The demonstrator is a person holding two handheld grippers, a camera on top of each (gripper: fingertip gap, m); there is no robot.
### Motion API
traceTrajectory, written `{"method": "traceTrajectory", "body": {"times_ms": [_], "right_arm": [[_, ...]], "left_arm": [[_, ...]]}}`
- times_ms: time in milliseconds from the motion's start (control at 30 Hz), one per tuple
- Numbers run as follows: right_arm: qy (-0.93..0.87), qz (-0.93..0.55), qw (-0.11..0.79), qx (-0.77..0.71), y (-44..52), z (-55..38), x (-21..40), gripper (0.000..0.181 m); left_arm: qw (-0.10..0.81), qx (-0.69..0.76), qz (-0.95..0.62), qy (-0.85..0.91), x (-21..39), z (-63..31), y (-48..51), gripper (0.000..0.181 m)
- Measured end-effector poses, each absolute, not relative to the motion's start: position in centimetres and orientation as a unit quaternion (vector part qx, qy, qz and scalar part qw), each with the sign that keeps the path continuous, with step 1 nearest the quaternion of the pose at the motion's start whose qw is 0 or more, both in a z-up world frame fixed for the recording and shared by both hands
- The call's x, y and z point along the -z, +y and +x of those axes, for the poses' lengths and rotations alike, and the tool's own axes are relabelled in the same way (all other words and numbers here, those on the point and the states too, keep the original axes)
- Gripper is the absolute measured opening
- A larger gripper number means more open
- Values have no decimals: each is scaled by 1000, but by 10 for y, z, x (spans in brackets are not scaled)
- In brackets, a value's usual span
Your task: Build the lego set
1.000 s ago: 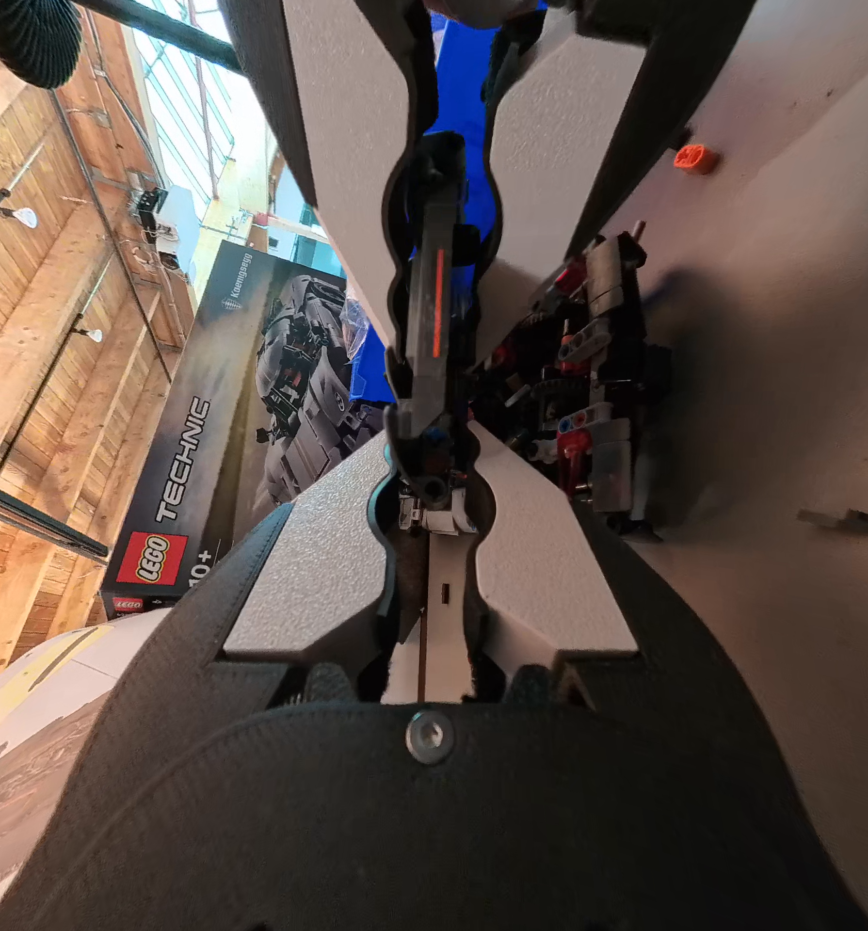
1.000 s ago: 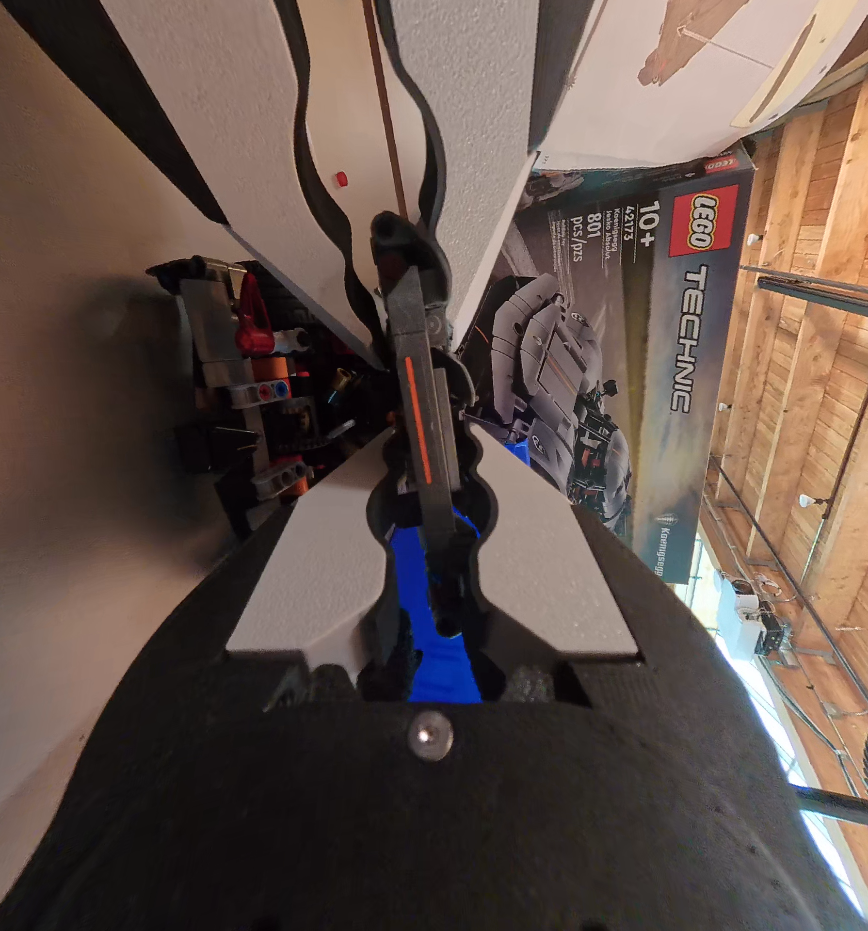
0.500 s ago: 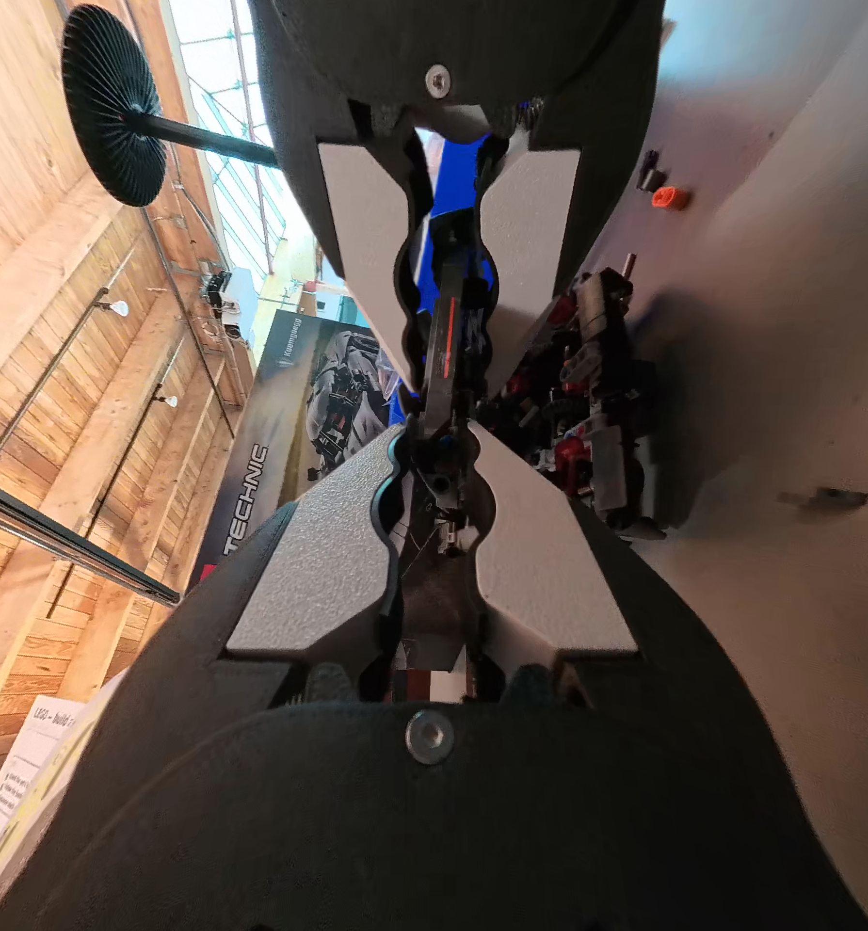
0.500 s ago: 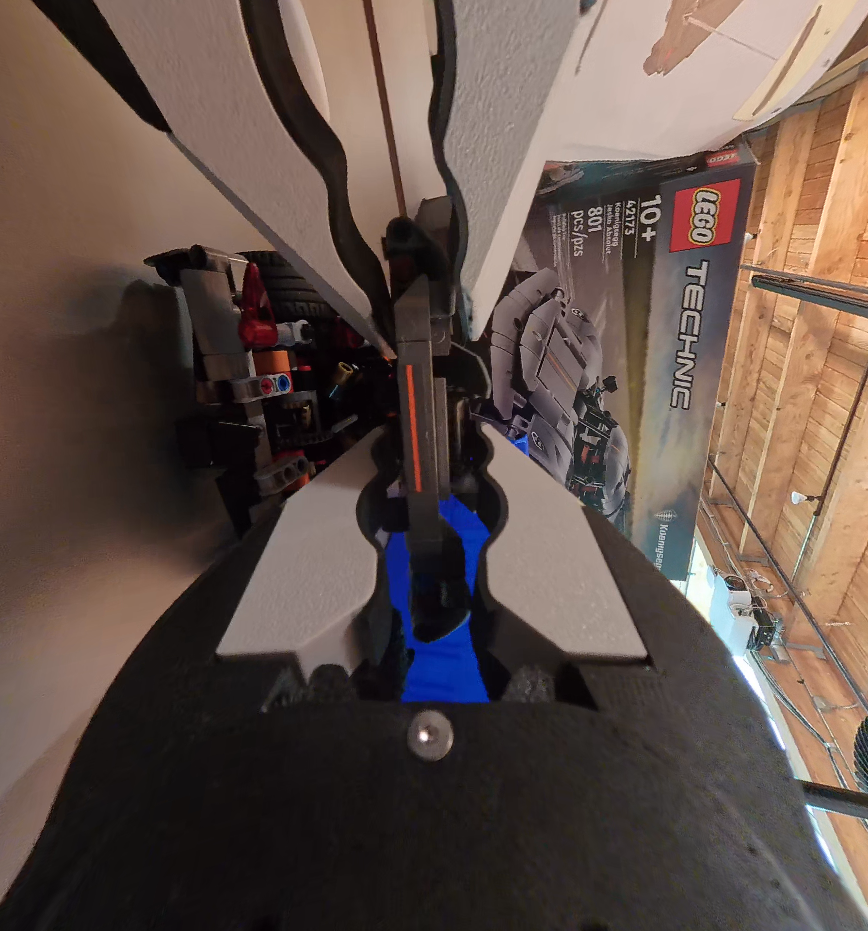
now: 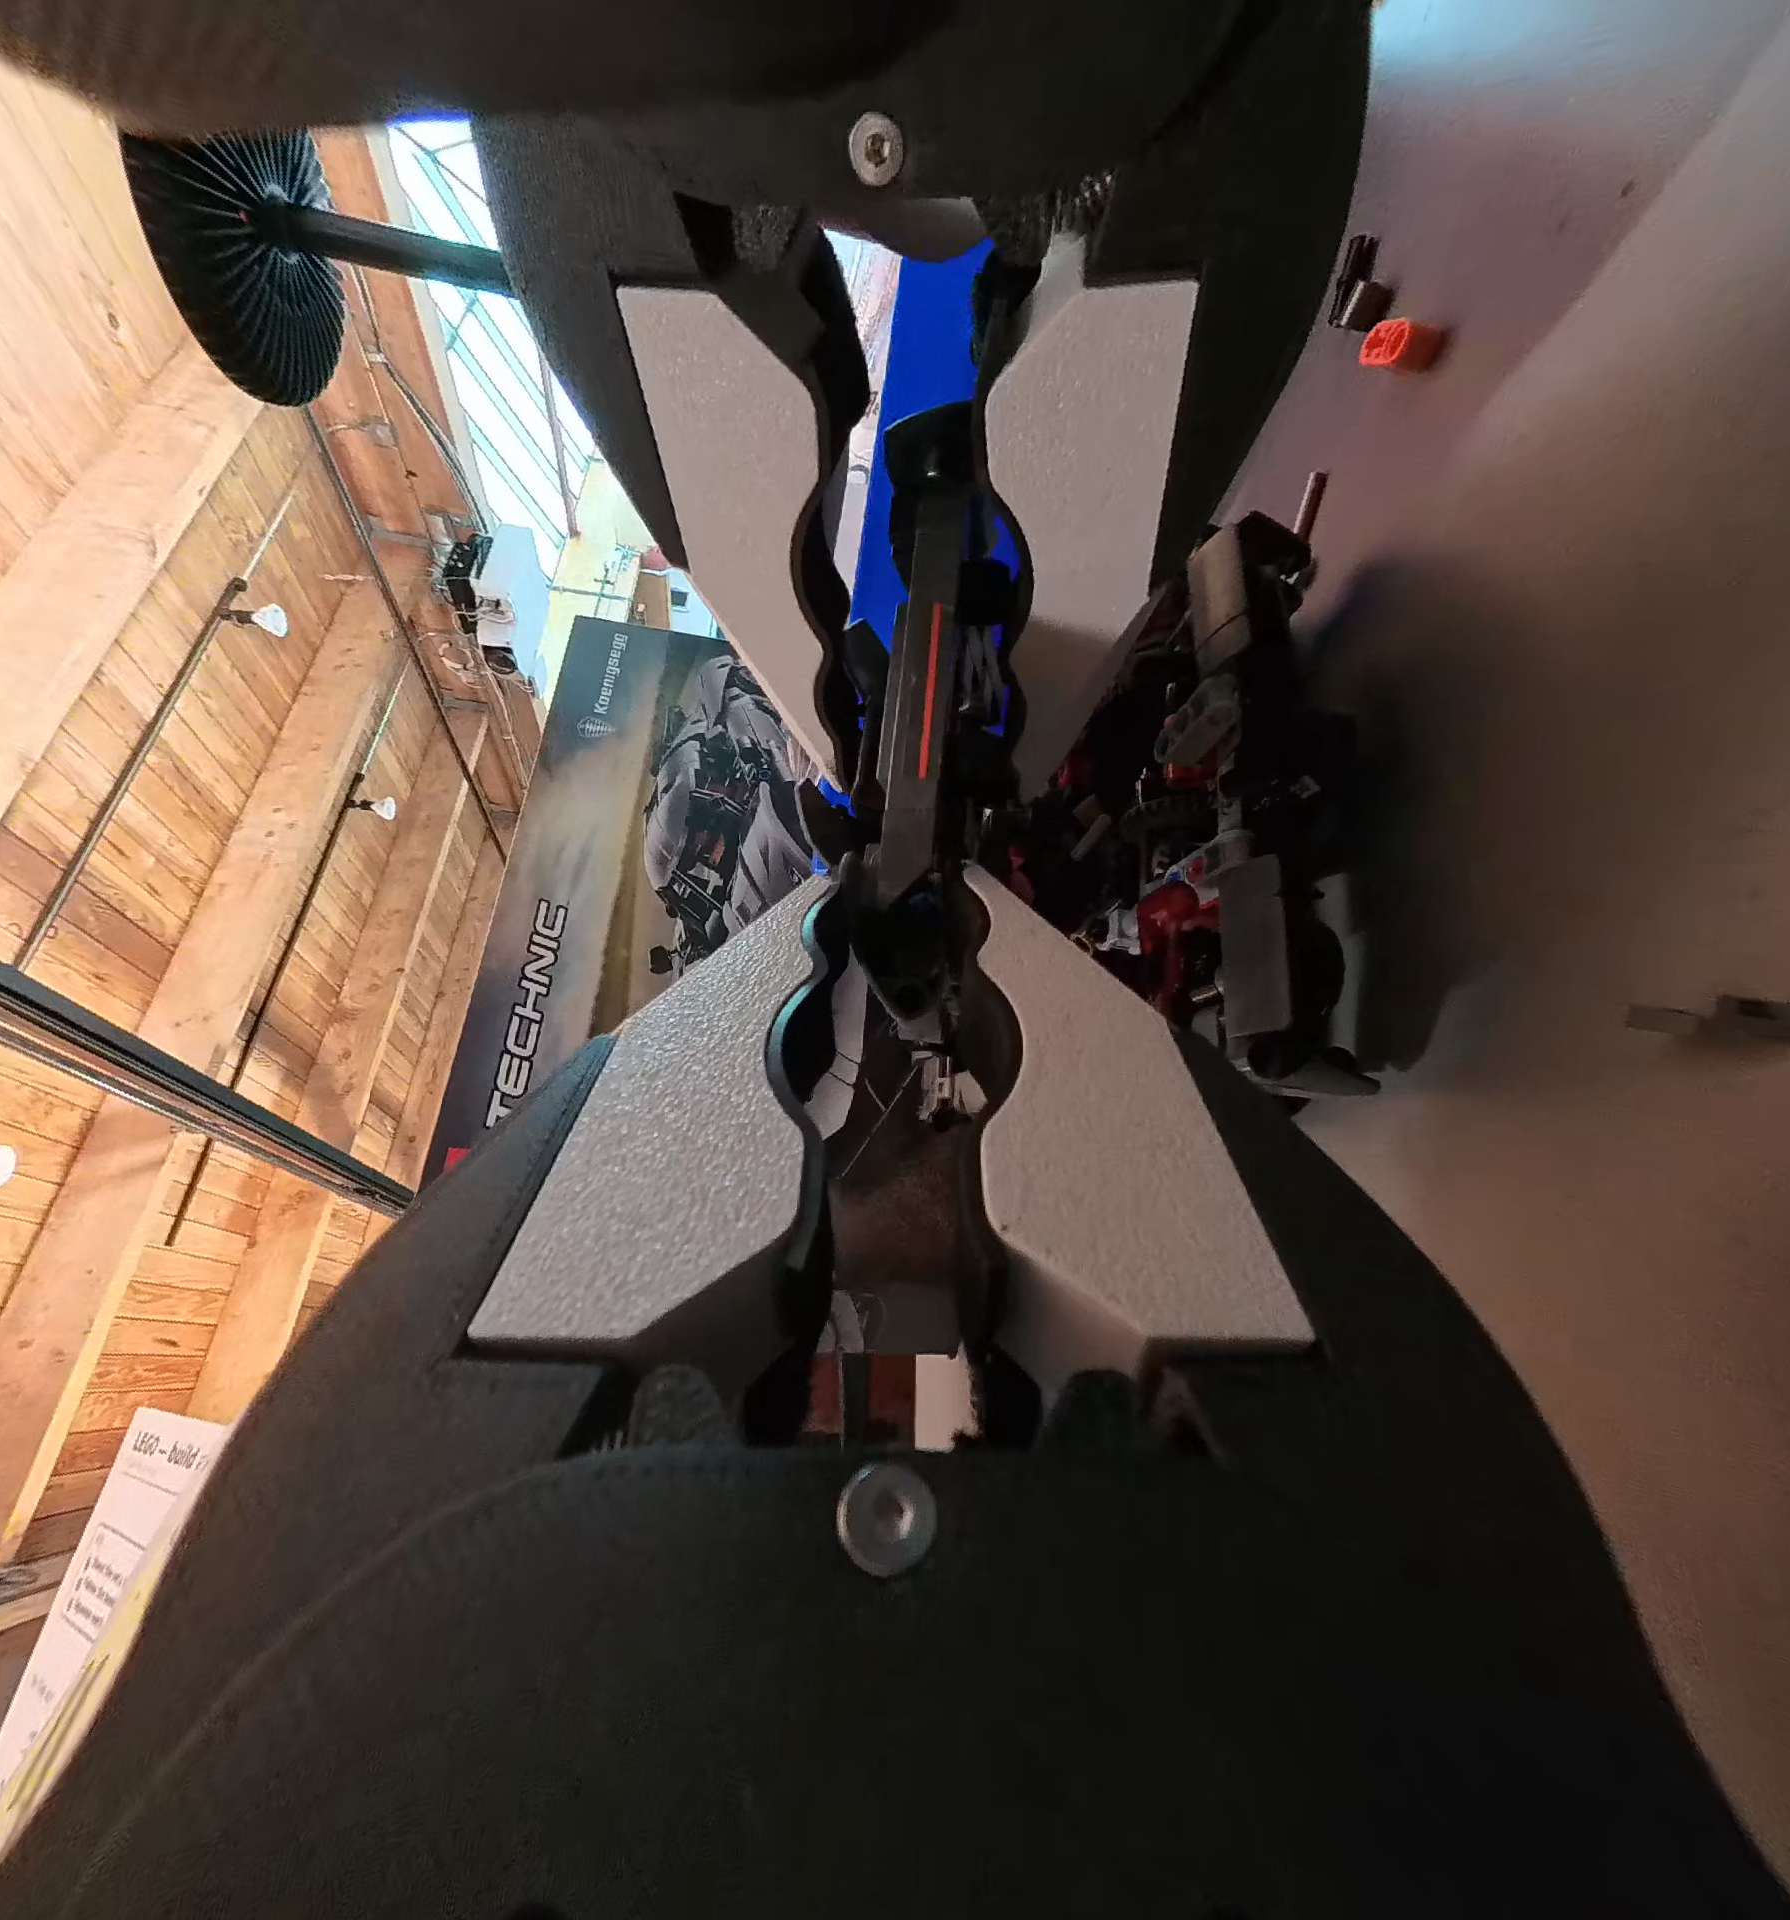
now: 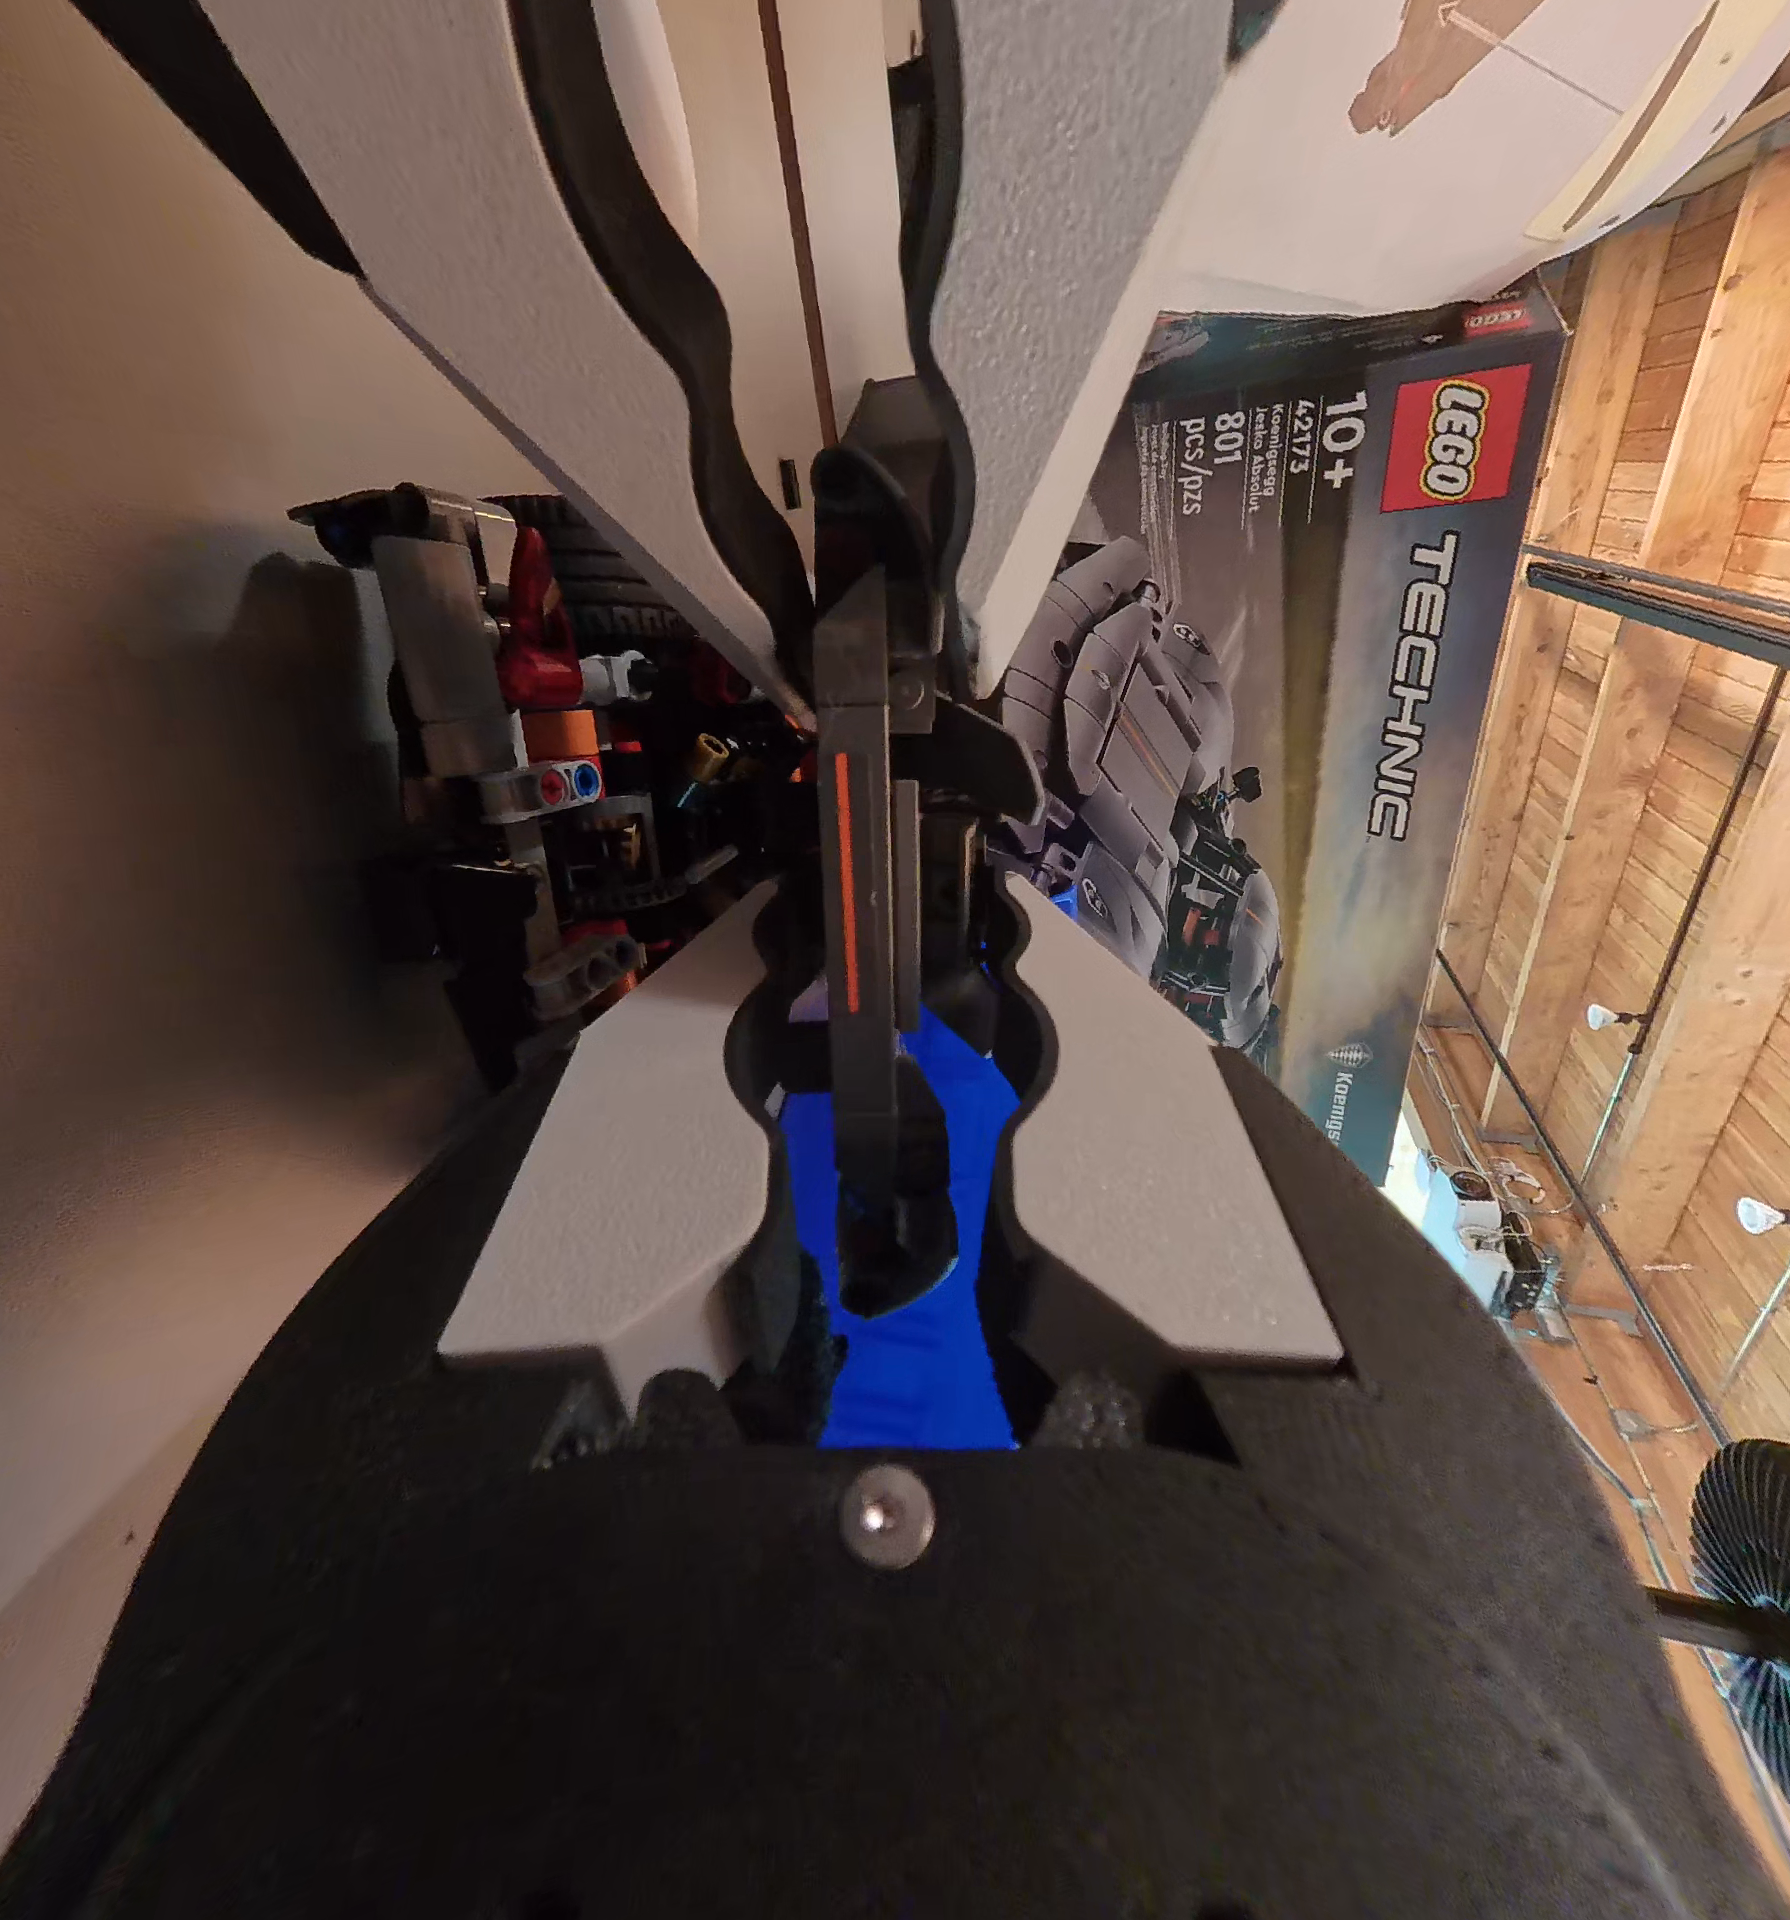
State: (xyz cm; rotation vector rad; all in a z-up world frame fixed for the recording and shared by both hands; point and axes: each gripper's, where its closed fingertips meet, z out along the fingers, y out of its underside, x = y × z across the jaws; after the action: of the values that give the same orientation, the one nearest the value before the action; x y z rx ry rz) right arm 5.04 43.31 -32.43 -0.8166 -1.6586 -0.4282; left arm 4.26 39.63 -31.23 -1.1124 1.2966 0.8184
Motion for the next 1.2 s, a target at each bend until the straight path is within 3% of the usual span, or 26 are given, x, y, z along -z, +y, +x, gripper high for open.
{"method": "traceTrajectory", "body": {"times_ms": [433,733,900,1200], "right_arm": [[-708,-353,583,183,433,51,323,36],[-703,-355,588,182,436,54,320,17],[-707,-353,583,188,436,52,323,31],[-715,-347,576,190,434,53,324,41]], "left_arm": [[581,-361,-483,547,310,40,397,14],[588,-359,-482,541,306,45,394,14],[576,-359,-492,545,310,43,396,14],[571,-361,-508,534,311,38,400,14]]}}
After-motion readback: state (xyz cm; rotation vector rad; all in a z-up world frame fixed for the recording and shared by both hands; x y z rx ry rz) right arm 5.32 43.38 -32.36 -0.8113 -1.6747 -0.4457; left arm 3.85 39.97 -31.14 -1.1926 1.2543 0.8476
